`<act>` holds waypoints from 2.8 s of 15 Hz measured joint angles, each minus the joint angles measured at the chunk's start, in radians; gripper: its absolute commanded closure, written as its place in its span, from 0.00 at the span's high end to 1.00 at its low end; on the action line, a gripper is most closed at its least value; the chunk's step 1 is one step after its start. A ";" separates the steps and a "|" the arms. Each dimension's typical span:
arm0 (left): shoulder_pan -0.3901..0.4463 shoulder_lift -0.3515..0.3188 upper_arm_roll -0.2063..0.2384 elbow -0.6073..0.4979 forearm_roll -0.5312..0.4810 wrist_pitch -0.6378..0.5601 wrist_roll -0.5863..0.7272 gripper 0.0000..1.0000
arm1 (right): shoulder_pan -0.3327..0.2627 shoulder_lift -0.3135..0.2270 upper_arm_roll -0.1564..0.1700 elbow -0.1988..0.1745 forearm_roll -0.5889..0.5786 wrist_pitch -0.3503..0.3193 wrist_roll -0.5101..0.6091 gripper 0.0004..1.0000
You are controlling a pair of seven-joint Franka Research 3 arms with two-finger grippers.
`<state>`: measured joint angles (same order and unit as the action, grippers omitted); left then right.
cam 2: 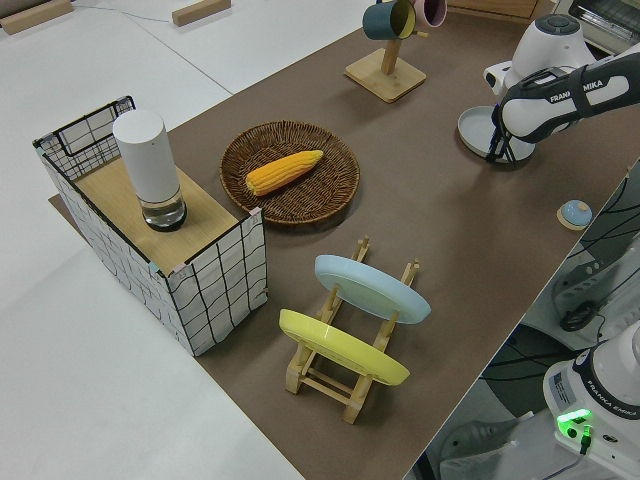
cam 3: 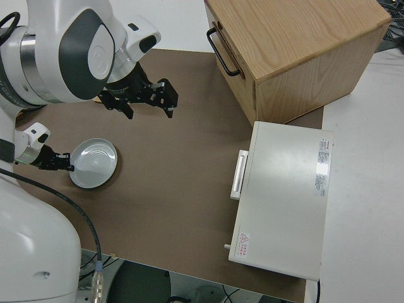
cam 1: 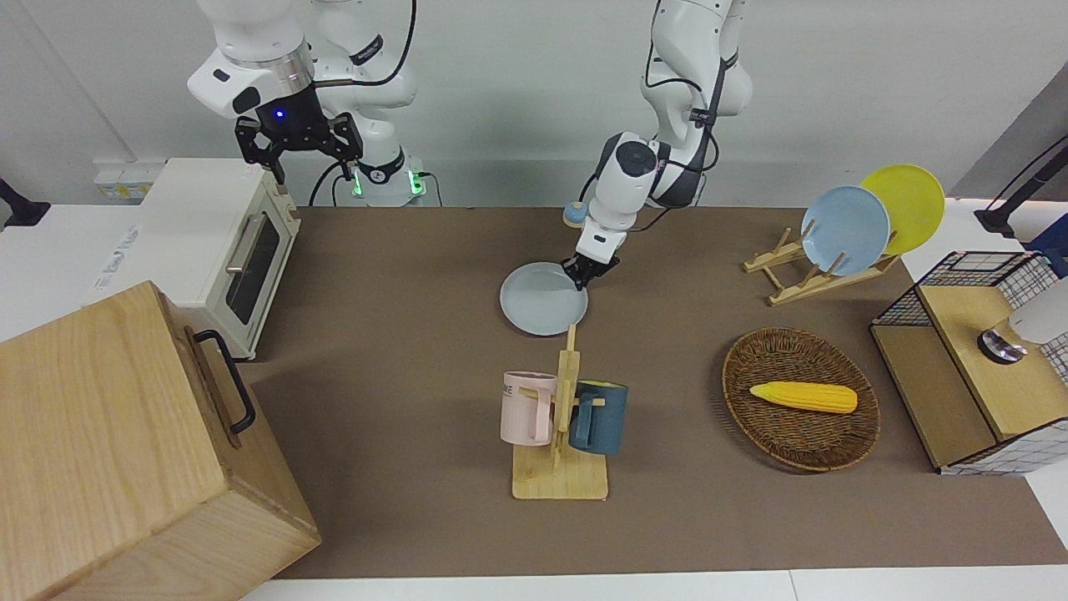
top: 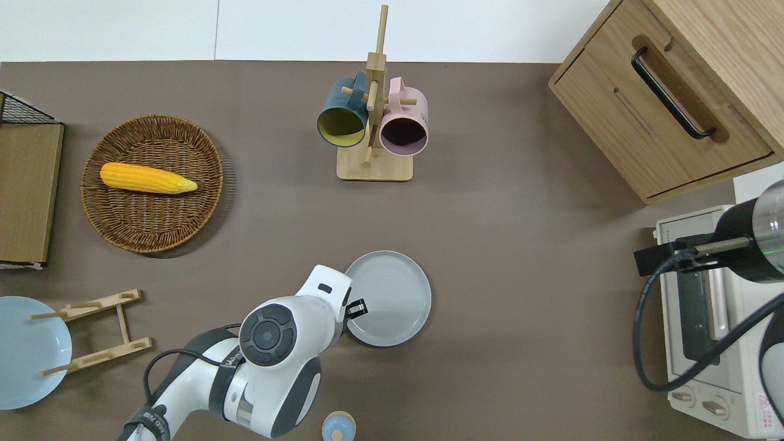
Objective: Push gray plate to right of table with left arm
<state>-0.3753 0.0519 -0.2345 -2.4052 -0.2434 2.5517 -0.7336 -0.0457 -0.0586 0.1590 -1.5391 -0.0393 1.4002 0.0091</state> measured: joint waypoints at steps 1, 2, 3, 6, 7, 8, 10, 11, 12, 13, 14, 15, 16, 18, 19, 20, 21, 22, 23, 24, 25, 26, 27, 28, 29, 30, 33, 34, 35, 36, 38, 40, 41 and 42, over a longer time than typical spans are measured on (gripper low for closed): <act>-0.016 0.014 0.000 0.017 0.000 0.006 -0.028 0.00 | 0.000 0.000 0.000 0.000 0.000 0.000 0.000 0.99; -0.031 0.029 -0.001 0.034 0.000 0.011 -0.051 0.00 | 0.000 0.000 0.000 0.000 0.000 0.000 0.000 1.00; -0.043 0.043 -0.001 0.049 0.000 0.013 -0.068 0.00 | 0.000 0.000 0.000 0.000 0.000 0.000 0.000 1.00; -0.064 0.069 -0.003 0.082 0.000 0.021 -0.097 0.00 | 0.000 0.000 0.000 0.000 0.000 0.000 0.000 1.00; -0.071 0.074 -0.011 0.094 0.000 0.027 -0.126 0.00 | 0.000 0.000 0.000 0.000 0.000 0.000 0.000 1.00; -0.082 0.081 -0.018 0.111 0.000 0.031 -0.157 0.00 | 0.000 0.000 0.000 0.000 0.000 0.000 0.000 1.00; -0.101 0.096 -0.025 0.135 0.000 0.036 -0.191 0.00 | 0.000 0.000 0.000 0.000 0.000 0.000 0.000 1.00; -0.106 0.100 -0.026 0.142 0.000 0.040 -0.196 0.00 | 0.000 0.000 0.000 0.000 0.000 0.000 0.000 1.00; -0.111 0.106 -0.026 0.148 0.000 0.041 -0.198 0.00 | 0.000 0.000 0.000 0.000 0.000 0.000 0.000 1.00; -0.117 0.114 -0.026 0.154 0.000 0.044 -0.199 0.00 | 0.000 0.000 0.000 0.000 0.000 0.000 0.000 1.00; -0.124 0.123 -0.027 0.159 0.000 0.052 -0.200 0.02 | 0.000 0.000 0.000 0.000 0.000 0.000 0.000 1.00; -0.136 0.139 -0.027 0.165 0.000 0.066 -0.202 0.12 | 0.000 0.000 0.000 0.000 0.000 0.000 0.000 1.00; -0.145 0.152 -0.027 0.169 0.000 0.076 -0.206 0.30 | 0.000 0.000 0.000 0.000 0.000 0.000 0.000 1.00; -0.151 0.180 -0.027 0.179 0.000 0.102 -0.222 0.84 | 0.000 0.000 0.000 0.000 0.000 0.000 0.000 1.00; -0.158 0.184 -0.026 0.184 0.000 0.107 -0.230 0.98 | 0.000 0.000 0.000 0.000 0.000 0.000 0.000 1.00; -0.162 0.191 -0.026 0.194 0.001 0.115 -0.234 0.99 | 0.000 0.000 0.000 0.000 0.000 0.000 0.000 1.00; -0.167 0.197 -0.025 0.201 0.004 0.119 -0.234 0.99 | 0.000 0.000 0.000 0.000 0.000 0.000 0.000 1.00; -0.172 0.205 -0.024 0.212 0.024 0.120 -0.237 0.99 | 0.000 0.000 0.000 0.000 0.000 0.000 0.000 1.00; -0.172 0.209 -0.024 0.216 0.041 0.120 -0.243 0.99 | 0.000 0.000 0.000 0.000 0.000 0.000 0.000 1.00; -0.172 0.213 -0.021 0.219 0.067 0.119 -0.253 0.99 | 0.000 0.000 0.000 0.000 0.000 0.000 0.000 1.00; -0.172 0.213 -0.016 0.223 0.088 0.099 -0.255 0.99 | 0.000 0.000 0.000 0.000 0.000 0.000 0.000 1.00; -0.172 0.211 -0.009 0.232 0.108 0.066 -0.255 0.99 | 0.000 0.000 0.000 0.000 0.000 0.000 0.000 1.00; -0.172 0.205 0.007 0.257 0.141 -0.005 -0.255 0.99 | 0.000 0.000 0.000 0.000 0.000 0.000 0.000 1.00; -0.171 0.191 0.027 0.284 0.181 -0.078 -0.253 0.99 | 0.000 0.000 0.000 0.000 0.000 0.000 0.000 1.00; -0.168 0.170 0.050 0.305 0.200 -0.131 -0.233 0.99 | 0.000 0.000 0.000 0.000 0.000 0.000 0.000 1.00; -0.160 0.152 0.065 0.312 0.203 -0.161 -0.197 0.99 | 0.000 0.000 0.000 0.000 0.000 0.000 0.000 1.00; -0.080 0.087 0.080 0.316 0.204 -0.259 -0.036 0.99 | 0.000 0.000 0.000 0.000 0.000 0.000 0.000 1.00; -0.039 0.065 0.081 0.316 0.205 -0.300 0.034 0.99 | 0.000 0.000 0.000 0.000 0.000 0.000 0.000 1.00; 0.016 0.038 0.083 0.316 0.205 -0.351 0.117 0.99 | 0.000 0.000 0.000 0.000 0.000 0.000 0.000 1.00; 0.076 0.012 0.084 0.316 0.205 -0.409 0.209 0.99 | 0.000 0.000 0.000 0.000 0.000 0.000 0.000 1.00; 0.153 -0.016 0.086 0.317 0.206 -0.459 0.315 0.99 | 0.000 0.000 0.000 0.000 0.000 0.000 0.000 1.00; 0.239 -0.048 0.087 0.317 0.207 -0.490 0.414 0.99 | 0.000 0.000 0.000 0.000 0.000 0.000 0.000 1.00; 0.274 -0.064 0.088 0.319 0.207 -0.508 0.451 0.99 | 0.000 0.000 0.000 0.000 0.000 0.000 0.000 1.00; 0.304 -0.084 0.089 0.321 0.207 -0.528 0.482 0.99 | 0.000 0.000 0.000 0.000 0.000 0.000 0.000 1.00</act>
<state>-0.0709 -0.0323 -0.1458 -2.0842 -0.0369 2.0238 -0.2518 -0.0457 -0.0586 0.1590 -1.5391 -0.0393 1.4002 0.0091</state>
